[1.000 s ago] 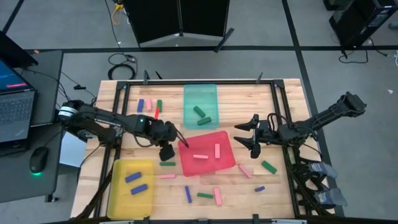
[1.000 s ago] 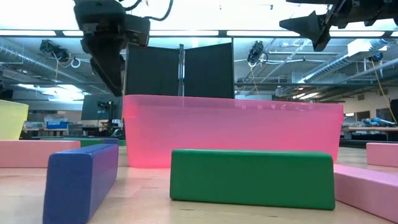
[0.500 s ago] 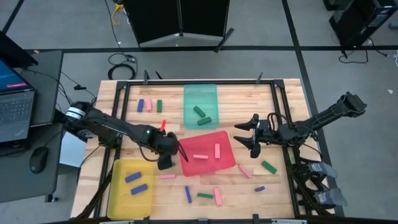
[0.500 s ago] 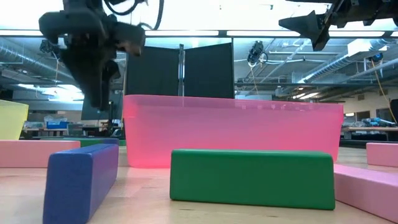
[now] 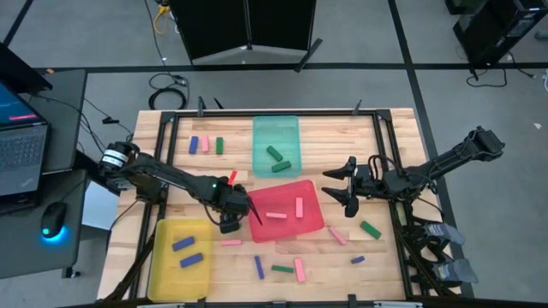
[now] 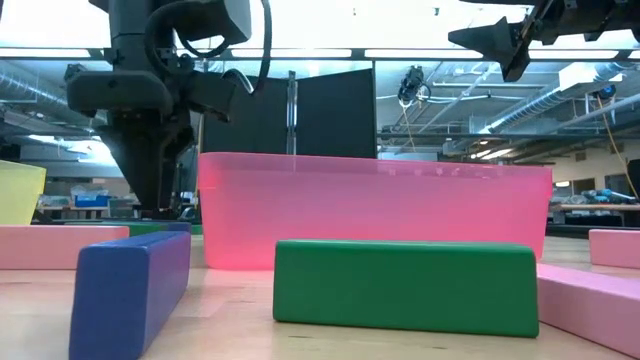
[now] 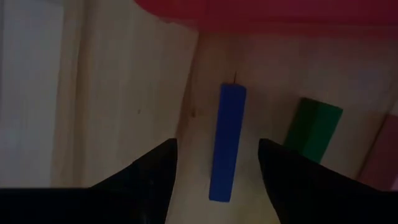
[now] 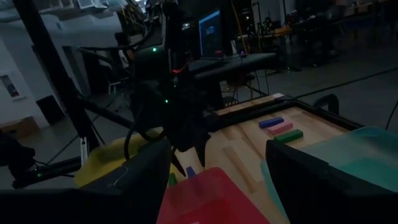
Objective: Sort blocks
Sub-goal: Put the blue block into the yellow bin
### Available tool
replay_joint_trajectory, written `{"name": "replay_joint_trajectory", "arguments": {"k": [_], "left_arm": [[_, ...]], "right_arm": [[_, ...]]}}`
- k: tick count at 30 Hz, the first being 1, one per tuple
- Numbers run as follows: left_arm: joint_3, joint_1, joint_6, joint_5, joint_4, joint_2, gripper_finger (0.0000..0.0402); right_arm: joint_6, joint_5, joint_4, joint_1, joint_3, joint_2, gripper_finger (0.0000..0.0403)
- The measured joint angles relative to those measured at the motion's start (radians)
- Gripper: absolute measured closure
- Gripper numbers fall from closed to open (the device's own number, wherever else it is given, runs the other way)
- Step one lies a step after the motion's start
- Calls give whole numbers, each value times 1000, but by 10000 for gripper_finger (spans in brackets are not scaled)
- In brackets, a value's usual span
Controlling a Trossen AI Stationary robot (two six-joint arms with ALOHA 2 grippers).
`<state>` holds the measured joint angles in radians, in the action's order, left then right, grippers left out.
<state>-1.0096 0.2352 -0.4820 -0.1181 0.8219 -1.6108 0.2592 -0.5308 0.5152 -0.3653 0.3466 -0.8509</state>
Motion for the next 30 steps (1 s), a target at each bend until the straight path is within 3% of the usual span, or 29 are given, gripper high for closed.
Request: {"name": "replay_joint_trajectory", "arguments": {"k": [7, 22, 26, 30], "left_arm": [[3, 0, 0, 0, -20, 0, 169], [180, 0, -48, 27, -209, 3, 175], [205, 0, -49, 24, -234, 6, 198], [206, 0, -41, 10, -236, 5, 253]], "right_arm": [[0, 0, 0, 0, 0, 0, 129], [0, 0, -1, 0, 0, 0, 129], [0, -1, -1, 0, 0, 0, 129], [0, -19, -1, 0, 0, 0, 129]]}}
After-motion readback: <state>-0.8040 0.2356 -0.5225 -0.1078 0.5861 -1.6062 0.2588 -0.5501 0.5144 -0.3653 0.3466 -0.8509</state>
